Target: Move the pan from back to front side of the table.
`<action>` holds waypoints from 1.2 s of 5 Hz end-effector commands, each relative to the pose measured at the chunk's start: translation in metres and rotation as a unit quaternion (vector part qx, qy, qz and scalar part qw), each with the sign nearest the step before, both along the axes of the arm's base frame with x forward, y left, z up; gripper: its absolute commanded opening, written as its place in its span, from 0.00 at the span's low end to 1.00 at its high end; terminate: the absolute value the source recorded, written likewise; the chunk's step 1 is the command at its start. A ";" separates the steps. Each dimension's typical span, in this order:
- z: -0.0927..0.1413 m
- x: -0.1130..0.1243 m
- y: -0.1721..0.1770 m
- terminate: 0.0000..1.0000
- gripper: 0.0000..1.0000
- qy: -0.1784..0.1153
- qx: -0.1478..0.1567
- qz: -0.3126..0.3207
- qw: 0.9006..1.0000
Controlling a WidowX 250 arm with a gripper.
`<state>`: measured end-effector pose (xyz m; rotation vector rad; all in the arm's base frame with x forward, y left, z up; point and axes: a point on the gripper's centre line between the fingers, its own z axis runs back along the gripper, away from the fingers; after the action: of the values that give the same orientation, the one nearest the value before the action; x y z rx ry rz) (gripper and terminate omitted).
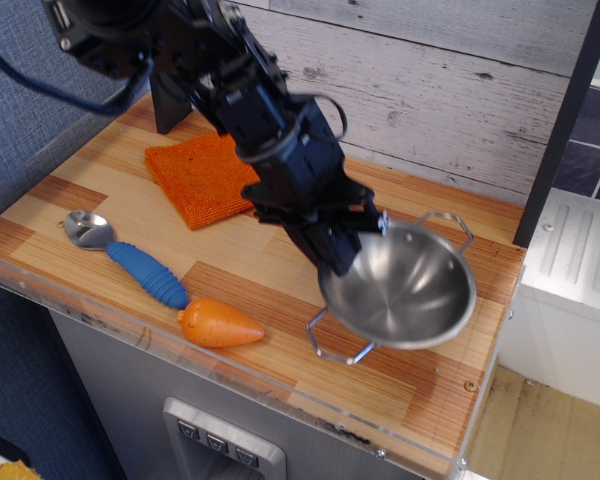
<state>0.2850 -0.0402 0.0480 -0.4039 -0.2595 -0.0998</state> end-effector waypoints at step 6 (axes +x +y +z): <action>-0.018 -0.037 0.015 0.00 1.00 -0.014 0.064 0.014 0.998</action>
<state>0.2483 -0.0297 0.0168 -0.2763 -0.2452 -0.0827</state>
